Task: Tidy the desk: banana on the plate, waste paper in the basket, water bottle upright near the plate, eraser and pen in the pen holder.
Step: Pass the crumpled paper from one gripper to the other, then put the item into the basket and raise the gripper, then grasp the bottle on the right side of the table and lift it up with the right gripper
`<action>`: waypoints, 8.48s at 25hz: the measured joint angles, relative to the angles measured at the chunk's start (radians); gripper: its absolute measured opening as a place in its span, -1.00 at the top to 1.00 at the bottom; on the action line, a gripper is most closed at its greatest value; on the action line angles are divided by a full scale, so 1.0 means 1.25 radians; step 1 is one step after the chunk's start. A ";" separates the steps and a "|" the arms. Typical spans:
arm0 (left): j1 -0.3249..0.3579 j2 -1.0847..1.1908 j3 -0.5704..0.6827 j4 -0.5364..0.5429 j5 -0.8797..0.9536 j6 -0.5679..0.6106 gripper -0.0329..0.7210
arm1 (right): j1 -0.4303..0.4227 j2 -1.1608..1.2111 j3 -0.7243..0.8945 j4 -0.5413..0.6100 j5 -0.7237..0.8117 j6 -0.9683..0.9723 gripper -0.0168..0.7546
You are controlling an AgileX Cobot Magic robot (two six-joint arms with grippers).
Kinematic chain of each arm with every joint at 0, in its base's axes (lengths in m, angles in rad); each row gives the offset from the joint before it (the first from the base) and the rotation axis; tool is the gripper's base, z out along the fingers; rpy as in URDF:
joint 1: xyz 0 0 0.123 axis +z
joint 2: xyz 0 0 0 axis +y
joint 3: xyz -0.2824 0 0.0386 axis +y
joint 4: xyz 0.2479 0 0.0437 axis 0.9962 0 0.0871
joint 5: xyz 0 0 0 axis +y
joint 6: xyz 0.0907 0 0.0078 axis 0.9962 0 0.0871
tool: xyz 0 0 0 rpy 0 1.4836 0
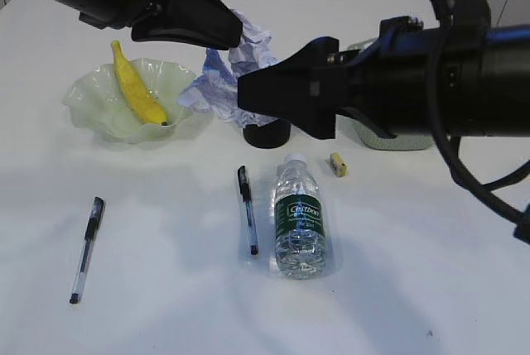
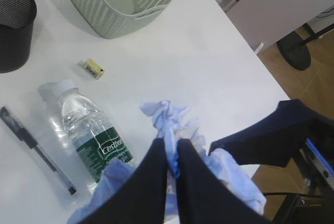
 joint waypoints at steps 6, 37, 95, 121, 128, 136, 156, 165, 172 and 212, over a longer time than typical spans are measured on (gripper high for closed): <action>0.000 0.000 0.000 -0.003 0.000 0.000 0.90 | 0.000 0.055 -0.015 0.086 -0.006 -0.088 -0.60; 0.000 0.000 0.000 0.024 0.008 0.001 -0.09 | 0.000 0.089 -0.044 0.102 0.029 -0.106 0.74; 0.454 -0.274 0.266 0.256 0.122 -0.039 -0.08 | -0.261 0.225 -0.278 -0.848 0.037 0.709 0.75; 0.454 -0.274 0.266 0.230 0.123 -0.041 -0.05 | -0.392 0.638 -0.700 -1.001 0.051 0.795 0.75; 0.454 -0.274 0.266 0.230 0.144 -0.041 -0.05 | -0.392 0.673 -0.706 -1.095 0.028 0.882 0.68; 0.454 -0.274 0.266 0.230 0.144 -0.041 -0.03 | -0.393 0.673 -0.708 -1.106 0.016 0.903 0.17; 0.454 -0.274 0.266 0.256 0.146 -0.041 0.01 | -0.393 0.623 -0.708 -1.106 0.139 0.905 -0.19; 0.454 -0.274 0.266 0.258 0.175 -0.041 0.01 | -0.393 0.547 -0.715 -1.095 0.341 0.907 -0.19; 0.454 -0.274 0.266 0.258 0.184 -0.041 0.01 | -0.393 0.474 -0.716 -1.076 0.477 0.939 -0.19; 0.454 -0.274 0.266 0.272 0.203 -0.041 0.01 | -0.107 0.362 -0.497 -1.149 0.445 1.182 -0.19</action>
